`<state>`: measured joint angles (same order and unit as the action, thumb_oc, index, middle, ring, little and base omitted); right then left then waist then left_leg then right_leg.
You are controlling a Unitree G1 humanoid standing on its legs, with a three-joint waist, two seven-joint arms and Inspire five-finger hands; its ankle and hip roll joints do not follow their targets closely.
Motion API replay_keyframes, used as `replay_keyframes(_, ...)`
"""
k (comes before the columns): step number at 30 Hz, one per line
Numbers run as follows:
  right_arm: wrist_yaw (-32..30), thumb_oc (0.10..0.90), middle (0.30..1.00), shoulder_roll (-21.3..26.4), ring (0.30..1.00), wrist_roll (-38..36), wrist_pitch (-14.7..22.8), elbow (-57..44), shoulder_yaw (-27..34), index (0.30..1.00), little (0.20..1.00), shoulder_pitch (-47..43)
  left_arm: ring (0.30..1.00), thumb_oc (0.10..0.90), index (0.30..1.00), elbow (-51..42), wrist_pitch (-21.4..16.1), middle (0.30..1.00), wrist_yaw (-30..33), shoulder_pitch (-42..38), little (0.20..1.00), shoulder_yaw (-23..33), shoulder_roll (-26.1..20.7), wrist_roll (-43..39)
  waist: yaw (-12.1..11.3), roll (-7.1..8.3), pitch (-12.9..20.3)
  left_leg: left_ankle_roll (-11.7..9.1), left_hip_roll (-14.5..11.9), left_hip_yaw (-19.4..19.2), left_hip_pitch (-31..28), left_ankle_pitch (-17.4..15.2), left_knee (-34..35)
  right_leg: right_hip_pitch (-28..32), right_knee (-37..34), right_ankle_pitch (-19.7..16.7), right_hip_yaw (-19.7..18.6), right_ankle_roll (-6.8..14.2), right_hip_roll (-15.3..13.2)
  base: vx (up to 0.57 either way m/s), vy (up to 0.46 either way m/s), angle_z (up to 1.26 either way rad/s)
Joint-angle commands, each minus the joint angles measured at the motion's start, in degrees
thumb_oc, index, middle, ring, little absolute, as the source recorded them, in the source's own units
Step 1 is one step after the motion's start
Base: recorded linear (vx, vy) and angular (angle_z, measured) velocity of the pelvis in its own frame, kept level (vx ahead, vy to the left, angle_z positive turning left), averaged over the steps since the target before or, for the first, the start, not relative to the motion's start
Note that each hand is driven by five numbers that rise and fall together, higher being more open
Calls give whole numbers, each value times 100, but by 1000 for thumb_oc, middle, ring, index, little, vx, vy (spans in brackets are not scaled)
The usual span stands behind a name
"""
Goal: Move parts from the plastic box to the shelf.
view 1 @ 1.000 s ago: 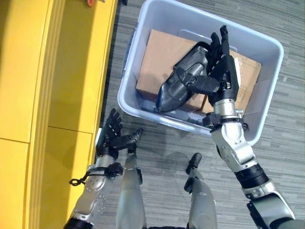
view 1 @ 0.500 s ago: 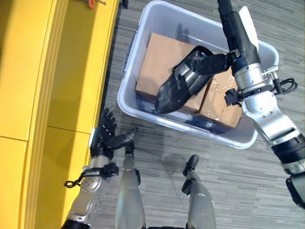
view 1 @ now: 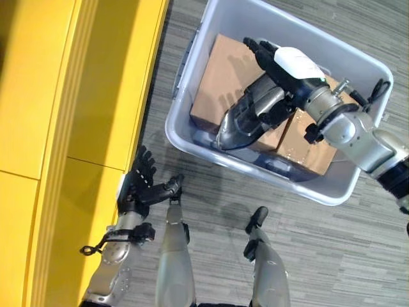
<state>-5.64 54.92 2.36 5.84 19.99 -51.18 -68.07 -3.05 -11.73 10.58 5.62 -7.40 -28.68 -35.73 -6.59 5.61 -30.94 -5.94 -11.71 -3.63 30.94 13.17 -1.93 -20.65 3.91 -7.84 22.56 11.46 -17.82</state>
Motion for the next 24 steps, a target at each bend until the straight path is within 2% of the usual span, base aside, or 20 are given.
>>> replay_keyframes(1, -128, 900, 1000, 367, 1000, 241, 254, -174, -15, 1000, 1000, -1196, 1000, 900, 1000, -797, -602, 1000, -173, 114, 1000, 257, -347, -48, -118, 117, 115, -363, -450, -394, -562, -442, -154, 49, 419, -25, -24, 145, -242, 0, 0, 0)
replay_keyframes(14, -70, 900, 1000, 647, 1000, 1108, 225, 61, -1066, 1000, 1000, -2245, 1000, 900, 1000, -769, -639, 1000, -143, 134, 1000, 345, -355, -14, -122, 110, 115, -344, -418, -355, -181, -441, -176, -260, 430, -36, 10, 165, -232, 2, 0, 1)
replay_keyframes(18, -35, 900, 1000, 771, 1000, 1770, 225, 345, -1810, 1000, 1000, -2853, 1000, 900, 1000, -768, -696, 1000, -121, 162, 1000, 421, -348, -4, -136, 139, 115, -352, -395, -326, -36, -436, -175, -349, 416, -32, 41, 181, -229, 16, -9, 5)
replay_keyframes(22, 81, 900, 1000, 755, 1000, 2169, 216, 926, -2403, 1000, 1000, -3098, 1000, 900, 1000, -734, -725, 1000, -121, 149, 1000, 425, -340, 17, -180, 103, 115, -350, -359, -254, 204, -429, -182, -506, 436, -30, 95, 191, -219, 54, -29, 11)
replay_keyframes(24, 88, 900, 1000, 722, 1000, 2328, 202, 1188, -2598, 1000, 1000, -3126, 1000, 900, 1000, -699, -746, 1000, -123, 215, 1000, 439, -343, 8, -205, 86, 115, -399, -354, -200, 170, -588, -187, -498, 473, 96, 35, 264, -196, 104, -17, 6)
